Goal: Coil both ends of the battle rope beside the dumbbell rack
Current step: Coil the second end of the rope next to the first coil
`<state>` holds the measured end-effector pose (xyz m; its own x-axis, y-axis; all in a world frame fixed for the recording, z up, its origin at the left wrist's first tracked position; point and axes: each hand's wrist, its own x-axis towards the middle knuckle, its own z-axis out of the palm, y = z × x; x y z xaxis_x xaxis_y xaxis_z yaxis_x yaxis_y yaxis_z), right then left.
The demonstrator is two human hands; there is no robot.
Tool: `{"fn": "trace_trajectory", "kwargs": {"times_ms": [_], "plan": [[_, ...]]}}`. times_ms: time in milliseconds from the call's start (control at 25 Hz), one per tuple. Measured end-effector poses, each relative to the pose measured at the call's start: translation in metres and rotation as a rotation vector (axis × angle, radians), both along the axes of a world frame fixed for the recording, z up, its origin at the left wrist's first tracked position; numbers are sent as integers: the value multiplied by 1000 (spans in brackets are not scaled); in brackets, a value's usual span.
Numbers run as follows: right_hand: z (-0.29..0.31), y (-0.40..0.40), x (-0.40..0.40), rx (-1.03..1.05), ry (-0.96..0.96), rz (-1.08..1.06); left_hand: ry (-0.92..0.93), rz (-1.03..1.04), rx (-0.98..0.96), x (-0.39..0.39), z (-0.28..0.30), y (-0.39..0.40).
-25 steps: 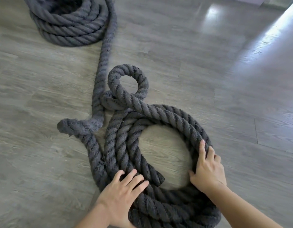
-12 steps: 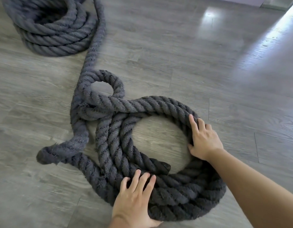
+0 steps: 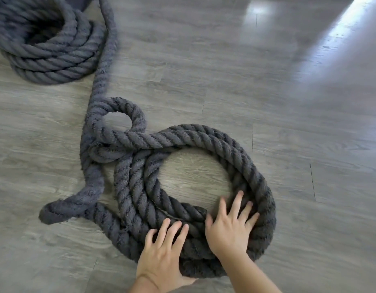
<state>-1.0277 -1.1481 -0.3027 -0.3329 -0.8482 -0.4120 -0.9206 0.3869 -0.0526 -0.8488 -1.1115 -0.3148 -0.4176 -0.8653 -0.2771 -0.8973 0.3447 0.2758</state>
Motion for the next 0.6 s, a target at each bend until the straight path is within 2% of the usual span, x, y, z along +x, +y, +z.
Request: {"fn": "trace_trajectory", "kwargs": {"times_ms": [160, 240, 400, 480, 520, 600], "plan": [[5, 5, 12, -22, 41, -62, -1, -49, -25, 3, 2, 0], [16, 17, 37, -5, -2, -142, 3, -40, -9, 3, 3, 1], [19, 22, 72, -13, -91, -373, 100, -35, 126, 4, 8, 2], [14, 22, 74, -152, -58, -437, 168, -140, -15, 14, 13, -3], [11, 19, 78, -260, -59, -442, 231, -182, -210, 26, 17, -18], [1, 16, 83, -387, -46, -436, 313, -298, -438, 61, 39, -59]]}}
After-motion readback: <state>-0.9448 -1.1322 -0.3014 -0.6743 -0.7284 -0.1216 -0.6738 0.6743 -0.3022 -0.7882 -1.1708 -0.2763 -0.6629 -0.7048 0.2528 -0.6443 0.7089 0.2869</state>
